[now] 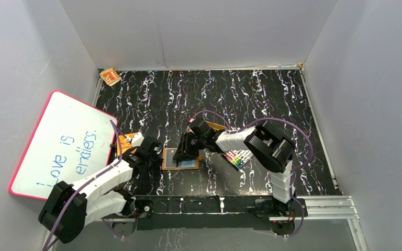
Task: Put the credit cards into the card holder
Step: Insert the credit card into the card holder, then close the card holder at the center of the board.
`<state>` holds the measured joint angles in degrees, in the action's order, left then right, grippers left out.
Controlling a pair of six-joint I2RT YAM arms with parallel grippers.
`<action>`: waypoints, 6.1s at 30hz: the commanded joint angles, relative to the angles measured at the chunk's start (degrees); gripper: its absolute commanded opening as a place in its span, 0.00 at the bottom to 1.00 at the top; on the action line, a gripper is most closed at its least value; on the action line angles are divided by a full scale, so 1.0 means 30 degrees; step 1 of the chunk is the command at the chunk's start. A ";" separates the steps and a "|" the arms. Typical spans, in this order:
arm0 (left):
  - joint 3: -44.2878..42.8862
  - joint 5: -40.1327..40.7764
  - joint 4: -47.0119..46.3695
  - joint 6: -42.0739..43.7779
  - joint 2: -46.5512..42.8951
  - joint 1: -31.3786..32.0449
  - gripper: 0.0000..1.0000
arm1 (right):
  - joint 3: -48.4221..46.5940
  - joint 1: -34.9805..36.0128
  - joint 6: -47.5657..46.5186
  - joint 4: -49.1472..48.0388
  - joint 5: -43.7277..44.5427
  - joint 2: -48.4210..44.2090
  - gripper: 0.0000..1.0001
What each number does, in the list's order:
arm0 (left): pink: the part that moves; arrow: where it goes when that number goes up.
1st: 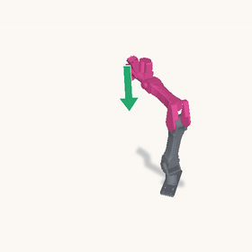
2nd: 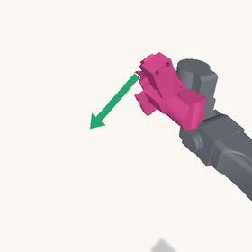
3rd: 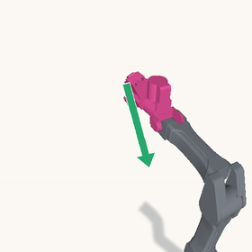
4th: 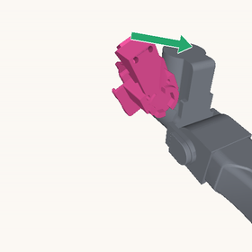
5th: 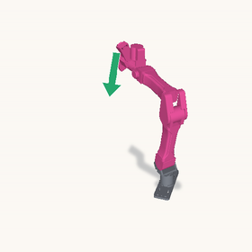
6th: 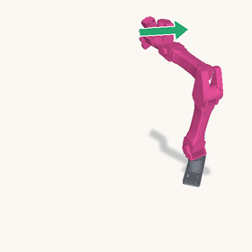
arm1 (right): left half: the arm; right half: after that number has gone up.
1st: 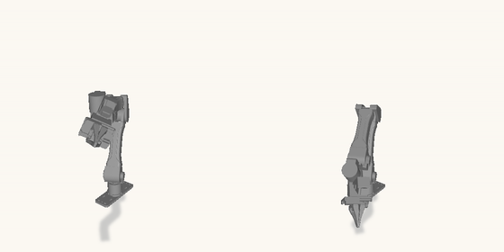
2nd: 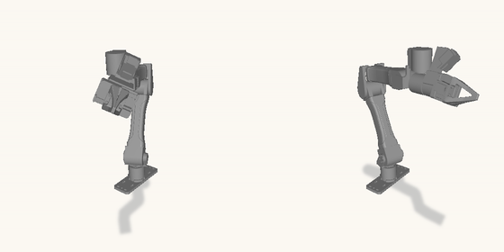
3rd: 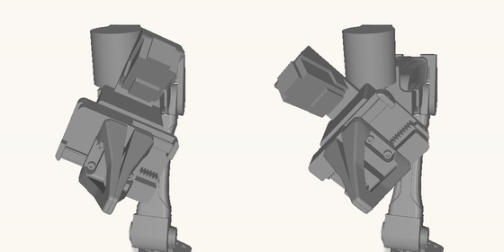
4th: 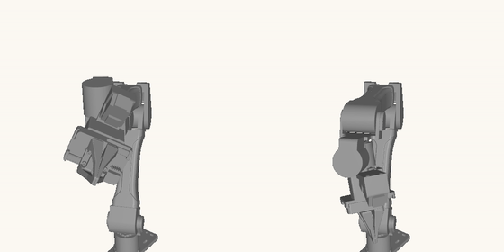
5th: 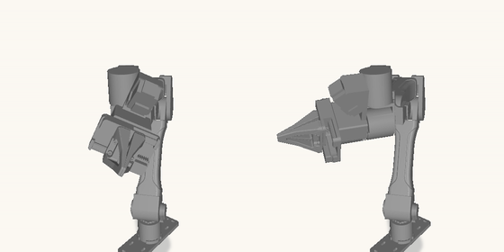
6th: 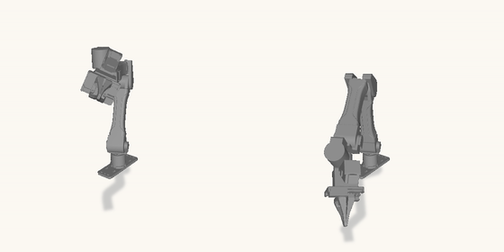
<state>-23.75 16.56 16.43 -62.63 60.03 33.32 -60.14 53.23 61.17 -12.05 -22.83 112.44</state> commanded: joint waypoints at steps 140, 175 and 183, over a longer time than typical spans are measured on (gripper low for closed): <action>-0.1844 -0.7283 -0.1833 0.1516 0.2988 0.0234 0.66 | -0.2018 0.2207 -0.7476 1.3306 1.5256 -0.3849 0.66; -0.1695 -0.7223 -0.1827 0.1579 0.3172 0.0249 0.66 | 0.0191 0.1178 -0.6444 1.1774 1.3215 -0.6084 0.08; -0.3204 -0.5974 0.1387 0.1930 0.1728 0.0231 0.69 | 0.1070 0.1082 -0.6517 1.0789 1.1556 -0.7411 0.00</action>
<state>-30.65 -4.86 9.78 -58.06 68.60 33.98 -58.17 56.69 41.76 23.14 14.83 93.71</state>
